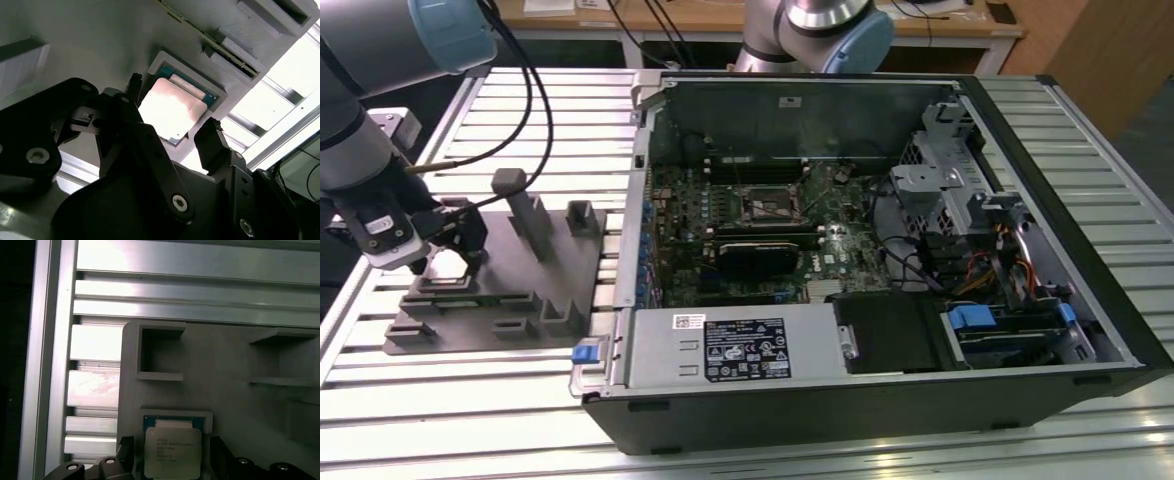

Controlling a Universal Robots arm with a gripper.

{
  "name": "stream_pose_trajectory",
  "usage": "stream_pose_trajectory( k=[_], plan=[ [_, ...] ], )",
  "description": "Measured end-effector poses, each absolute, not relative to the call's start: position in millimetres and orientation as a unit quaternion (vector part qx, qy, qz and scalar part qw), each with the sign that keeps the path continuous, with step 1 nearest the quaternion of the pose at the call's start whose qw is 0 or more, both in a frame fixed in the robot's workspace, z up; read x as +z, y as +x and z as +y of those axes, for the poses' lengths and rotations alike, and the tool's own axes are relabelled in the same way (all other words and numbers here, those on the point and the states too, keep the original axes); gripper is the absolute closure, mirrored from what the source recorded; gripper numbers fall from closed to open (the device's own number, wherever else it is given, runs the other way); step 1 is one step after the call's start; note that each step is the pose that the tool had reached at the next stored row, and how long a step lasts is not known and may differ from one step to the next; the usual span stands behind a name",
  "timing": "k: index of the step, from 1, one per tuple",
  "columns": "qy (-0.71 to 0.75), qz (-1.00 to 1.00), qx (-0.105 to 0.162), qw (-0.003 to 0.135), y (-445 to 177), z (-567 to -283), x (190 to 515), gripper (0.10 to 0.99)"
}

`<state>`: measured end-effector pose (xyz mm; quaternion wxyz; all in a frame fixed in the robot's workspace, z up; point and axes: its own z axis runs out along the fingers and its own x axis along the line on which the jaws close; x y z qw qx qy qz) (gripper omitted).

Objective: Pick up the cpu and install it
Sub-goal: 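Pick up the cpu and move it towards the insertion slot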

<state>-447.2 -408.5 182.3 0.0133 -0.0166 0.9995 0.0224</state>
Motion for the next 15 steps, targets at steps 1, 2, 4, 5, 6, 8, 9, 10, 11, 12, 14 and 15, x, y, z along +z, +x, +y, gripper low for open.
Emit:
stream_pose_trajectory(
  k=[1,2,4,5,6,8,9,10,11,12,14,15],
  plan=[
    [-0.017,1.0,0.022,0.013,-447.3,-408.3,182.2,0.38],
    [-0.017,1.0,0.022,0.013,-447.3,-408.3,182.2,0.38],
    [-0.017,1.0,0.022,0.013,-447.3,-408.2,182.2,0.38],
    [-0.017,1.0,0.022,0.013,-447.3,-408.2,182.2,0.38],
    [-0.017,1.0,0.022,0.013,-447.3,-408.2,182.2,0.38],
    [-0.017,1.0,0.022,0.013,-447.3,-408.2,182.2,0.392],
    [-0.017,1.0,0.022,0.013,-447.3,-408.2,182.2,0.392],
    [-0.017,1.0,0.022,0.013,-447.3,-408.1,182.2,0.463],
    [-0.017,1.0,0.022,0.013,-447.3,-408.1,182.2,0.463],
    [-0.017,1.0,0.022,0.013,-447.3,-408.1,182.2,0.463],
    [-0.017,1.0,0.022,0.013,-447.3,-408.1,182.1,0.463],
    [-0.017,1.0,0.022,0.013,-447.3,-408.1,182.1,0.463]
  ],
)
